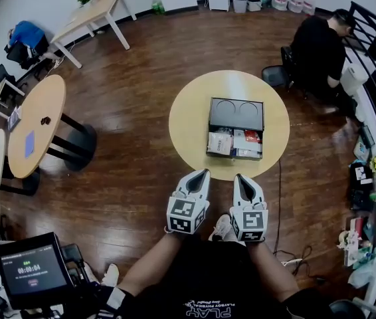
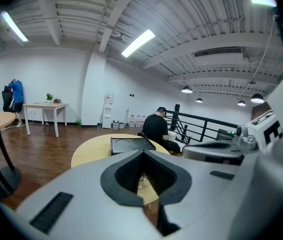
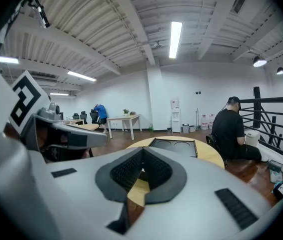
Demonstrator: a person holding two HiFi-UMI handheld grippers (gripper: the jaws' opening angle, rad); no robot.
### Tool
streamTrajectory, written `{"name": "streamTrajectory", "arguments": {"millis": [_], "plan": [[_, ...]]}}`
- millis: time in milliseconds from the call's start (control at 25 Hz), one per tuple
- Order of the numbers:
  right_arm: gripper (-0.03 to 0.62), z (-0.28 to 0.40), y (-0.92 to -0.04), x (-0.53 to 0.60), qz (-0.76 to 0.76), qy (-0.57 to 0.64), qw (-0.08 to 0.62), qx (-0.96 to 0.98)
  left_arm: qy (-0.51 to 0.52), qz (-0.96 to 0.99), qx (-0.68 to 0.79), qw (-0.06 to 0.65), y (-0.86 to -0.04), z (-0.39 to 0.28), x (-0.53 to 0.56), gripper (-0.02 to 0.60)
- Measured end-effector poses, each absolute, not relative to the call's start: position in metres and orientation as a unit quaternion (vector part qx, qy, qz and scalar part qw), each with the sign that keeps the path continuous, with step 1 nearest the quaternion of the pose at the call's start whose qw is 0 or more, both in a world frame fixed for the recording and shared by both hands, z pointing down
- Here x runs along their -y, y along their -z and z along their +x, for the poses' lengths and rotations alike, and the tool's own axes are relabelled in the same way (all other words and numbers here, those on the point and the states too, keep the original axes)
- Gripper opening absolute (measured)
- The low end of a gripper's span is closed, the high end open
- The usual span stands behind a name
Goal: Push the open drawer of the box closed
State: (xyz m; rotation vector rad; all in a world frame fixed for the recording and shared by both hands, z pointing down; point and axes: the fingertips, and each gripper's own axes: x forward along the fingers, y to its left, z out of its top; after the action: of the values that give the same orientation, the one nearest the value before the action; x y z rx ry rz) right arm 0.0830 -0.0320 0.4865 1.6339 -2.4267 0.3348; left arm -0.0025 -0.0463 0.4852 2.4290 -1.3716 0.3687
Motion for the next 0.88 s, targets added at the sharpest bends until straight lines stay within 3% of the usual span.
{"name": "streamTrajectory", "arguments": {"millis": [520,880], "plan": [[0.005,0.074,-0.505,0.045,0.567,-0.148,0.124,0.8,-0.127,0.854,0.476,0.168,-0.483,-0.019,0.065,-0.003],[0.005,0.076,-0.567,0.08,0.581,-0.215,0.161,0.768,-0.144,0.85,0.463,0.207,-0.519,-0.031,0.102,-0.005]]}}
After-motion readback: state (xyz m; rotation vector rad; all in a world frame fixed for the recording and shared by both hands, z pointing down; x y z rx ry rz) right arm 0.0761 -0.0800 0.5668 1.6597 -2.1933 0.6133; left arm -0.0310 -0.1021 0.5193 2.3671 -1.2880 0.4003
